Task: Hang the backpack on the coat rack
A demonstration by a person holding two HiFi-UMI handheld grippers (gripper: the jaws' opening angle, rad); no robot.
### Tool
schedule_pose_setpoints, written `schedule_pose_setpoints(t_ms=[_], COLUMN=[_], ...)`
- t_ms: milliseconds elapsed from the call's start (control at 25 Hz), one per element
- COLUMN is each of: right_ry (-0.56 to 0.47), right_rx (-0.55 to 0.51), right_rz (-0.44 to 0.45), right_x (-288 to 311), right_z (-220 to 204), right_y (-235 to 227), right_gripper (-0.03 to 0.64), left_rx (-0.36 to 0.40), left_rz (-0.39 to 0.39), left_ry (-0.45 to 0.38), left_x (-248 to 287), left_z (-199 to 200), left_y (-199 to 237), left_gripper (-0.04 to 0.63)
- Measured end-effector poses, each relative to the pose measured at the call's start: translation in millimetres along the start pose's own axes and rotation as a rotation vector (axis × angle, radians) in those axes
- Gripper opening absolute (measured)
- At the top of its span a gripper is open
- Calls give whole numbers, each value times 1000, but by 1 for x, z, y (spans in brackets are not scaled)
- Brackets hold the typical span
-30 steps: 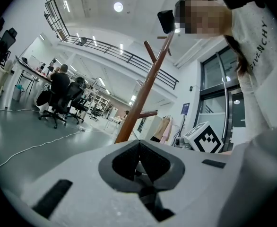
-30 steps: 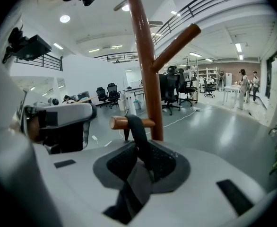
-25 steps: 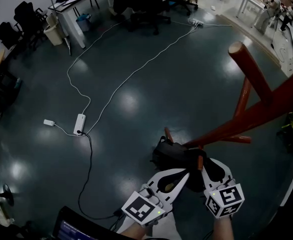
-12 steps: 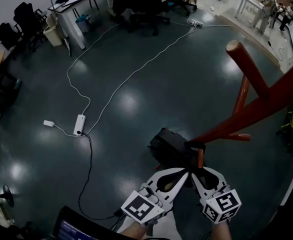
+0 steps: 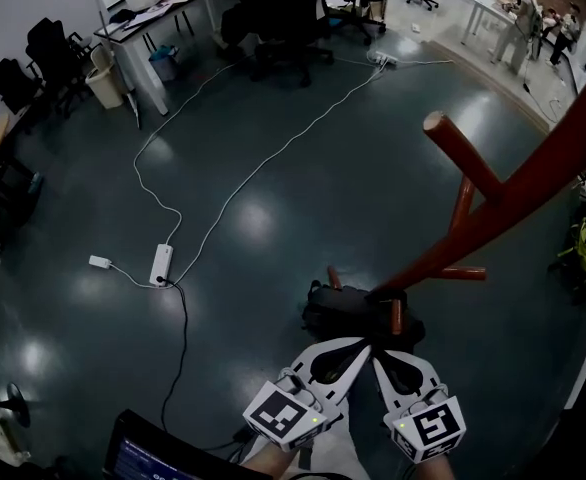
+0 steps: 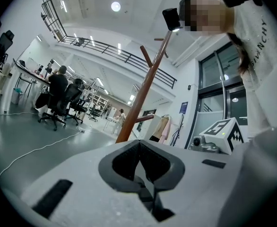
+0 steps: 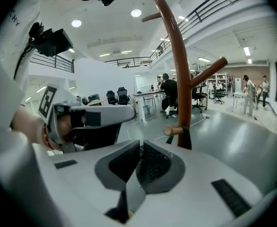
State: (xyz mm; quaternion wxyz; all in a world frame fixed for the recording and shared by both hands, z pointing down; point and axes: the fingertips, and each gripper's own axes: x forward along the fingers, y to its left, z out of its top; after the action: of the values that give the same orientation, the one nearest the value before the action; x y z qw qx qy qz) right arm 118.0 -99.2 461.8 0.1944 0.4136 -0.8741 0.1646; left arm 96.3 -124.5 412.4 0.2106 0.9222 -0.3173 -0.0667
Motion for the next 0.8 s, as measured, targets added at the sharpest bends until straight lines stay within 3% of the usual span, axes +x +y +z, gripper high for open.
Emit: schedule_pose_setpoints(t_ms=[360,800], right_ry=[-89,-193], right_rx=[-49,-104], right_rz=[-38,-83], right_x=[-46,-80], right_z=[51,105], right_y=[20,30], right_gripper=[20,18], left_rx=[110,145], left_rz=[-40,-71], left_ry=[-14,-58], left_x=[-18,-16], left_z=[30,65], left_y=[-21,-47], left_gripper=[9,9])
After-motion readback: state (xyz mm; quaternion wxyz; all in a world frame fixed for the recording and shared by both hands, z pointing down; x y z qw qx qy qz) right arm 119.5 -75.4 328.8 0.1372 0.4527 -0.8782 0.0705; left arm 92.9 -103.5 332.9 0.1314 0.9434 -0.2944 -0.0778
